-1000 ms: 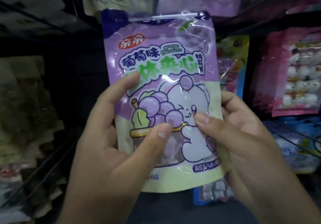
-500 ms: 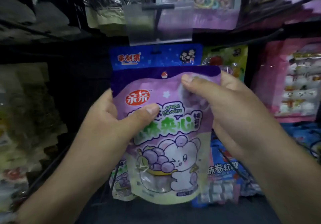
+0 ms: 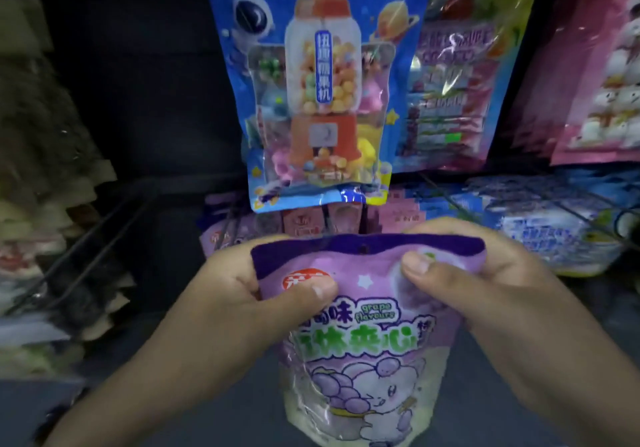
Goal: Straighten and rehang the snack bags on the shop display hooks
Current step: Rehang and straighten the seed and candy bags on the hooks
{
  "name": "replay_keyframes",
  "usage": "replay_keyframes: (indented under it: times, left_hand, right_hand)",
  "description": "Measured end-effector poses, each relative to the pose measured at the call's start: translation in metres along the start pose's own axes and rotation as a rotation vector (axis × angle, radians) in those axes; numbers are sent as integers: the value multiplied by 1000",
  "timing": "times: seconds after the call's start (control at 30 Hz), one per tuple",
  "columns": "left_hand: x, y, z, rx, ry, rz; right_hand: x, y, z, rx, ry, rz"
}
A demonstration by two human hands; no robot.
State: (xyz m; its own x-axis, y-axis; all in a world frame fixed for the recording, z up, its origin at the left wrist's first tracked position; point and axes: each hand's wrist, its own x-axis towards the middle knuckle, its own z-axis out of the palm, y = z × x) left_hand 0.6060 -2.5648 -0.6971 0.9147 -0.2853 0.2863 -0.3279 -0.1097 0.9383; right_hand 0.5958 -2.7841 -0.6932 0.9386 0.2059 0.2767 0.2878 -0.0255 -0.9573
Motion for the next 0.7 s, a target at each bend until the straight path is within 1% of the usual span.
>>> replay_keyframes:
  times: [0.07, 0.13, 0.23, 0.33, 0.43, 0.5, 0.6, 0.7]
  left_hand:
    - [-2, -12, -6, 191, -108, -17]
    - [-2, -27, -10, 353, -200, -62]
    - [0, -53, -10, 416, -309, -165]
    - [8, -79, -6, 376, -326, -211]
    - [16, -96, 0, 310, -258, -230]
    - [17, -106, 4, 267, -150, -223]
    - [17, -114, 12, 129, 43, -226]
    - [20, -117, 22, 71, 171, -183]
  right_hand:
    - [-7, 16, -3, -102, -43, 18]
    - [-12, 31, -3, -123, -67, 69]
    - [-8, 50, 0, -181, -112, 183]
    - [3, 70, 0, -170, -69, 321]
    - [12, 89, 1, -99, 8, 377]
    - [17, 99, 3, -48, 77, 389]
    - [23, 111, 11, 64, 155, 346]
    - [23, 120, 18, 103, 218, 298]
